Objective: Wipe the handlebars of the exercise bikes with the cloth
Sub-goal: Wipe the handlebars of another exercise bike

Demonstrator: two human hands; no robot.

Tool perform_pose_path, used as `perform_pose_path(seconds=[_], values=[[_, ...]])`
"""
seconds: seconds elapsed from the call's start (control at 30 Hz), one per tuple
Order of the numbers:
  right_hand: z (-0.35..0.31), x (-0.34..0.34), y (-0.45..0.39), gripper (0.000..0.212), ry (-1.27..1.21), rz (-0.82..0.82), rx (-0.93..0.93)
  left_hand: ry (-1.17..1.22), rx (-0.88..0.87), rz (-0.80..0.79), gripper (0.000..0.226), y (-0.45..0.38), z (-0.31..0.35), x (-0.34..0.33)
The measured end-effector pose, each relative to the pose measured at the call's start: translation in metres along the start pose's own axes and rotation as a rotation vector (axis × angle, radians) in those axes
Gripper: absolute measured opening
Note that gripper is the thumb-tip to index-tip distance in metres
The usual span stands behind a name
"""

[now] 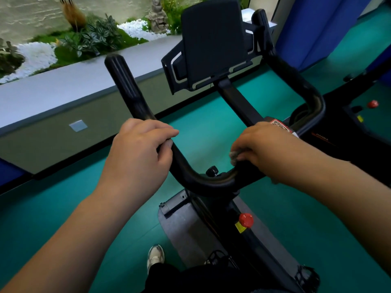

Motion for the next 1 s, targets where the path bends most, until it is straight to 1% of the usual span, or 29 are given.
perform_pose_path(seconds=[0.1,0.17,0.2,0.3,0.37,0.47,0.57,0.63,0.7,0.83,0.9,1.0], values=[[-0.002,-0.001,-0.001,0.021,-0.013,-0.051,0.01,0.011,-0.033,-0.02,0.029,-0.004,0.003,-0.001],[0.005,-0.003,-0.003,0.035,0.033,-0.07,-0.021,0.017,-0.057,-0.036,0.029,-0.006,0.005,-0.001],[0.006,-0.004,-0.004,0.035,0.031,-0.101,-0.039,0.018,-0.067,-0.041,0.029,-0.007,0.005,-0.001],[-0.004,-0.002,-0.004,0.037,-0.105,-0.134,-0.042,0.03,-0.073,-0.046,0.029,-0.009,0.004,-0.001],[-0.015,0.001,-0.002,0.031,-0.194,-0.161,-0.02,0.035,-0.075,-0.048,0.028,-0.01,0.003,-0.001],[-0.013,0.009,0.0,0.026,-0.23,-0.186,-0.013,0.039,-0.088,-0.052,0.027,-0.011,0.001,-0.002],[-0.002,0.009,-0.004,0.029,-0.094,-0.204,-0.016,0.045,-0.107,-0.048,0.027,-0.012,-0.001,-0.001],[-0.003,0.011,-0.007,0.027,-0.022,-0.233,-0.027,0.047,-0.109,-0.045,0.027,-0.013,-0.003,0.0],[-0.008,0.012,-0.01,0.024,-0.072,-0.233,-0.019,0.051,-0.11,-0.04,0.026,-0.013,-0.003,0.0],[-0.03,0.0,-0.014,0.021,-0.285,-0.247,0.038,0.056,-0.119,-0.02,0.024,-0.011,-0.005,-0.001],[-0.029,0.002,-0.013,0.021,-0.25,-0.263,0.037,0.055,-0.124,-0.022,0.024,-0.011,-0.006,-0.002],[-0.009,0.02,-0.008,0.02,-0.147,-0.248,-0.051,0.06,-0.133,-0.025,0.023,-0.013,-0.008,-0.002]])
Point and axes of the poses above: each hand's wrist, its own y-axis away from the middle knuckle, its own x-axis out of the back of the hand, z = x × y, the point moved 4 cm from there along -y, towards the middle knuckle, and after that the axes turned 9 degrees about -y, right-handed, at the moved point
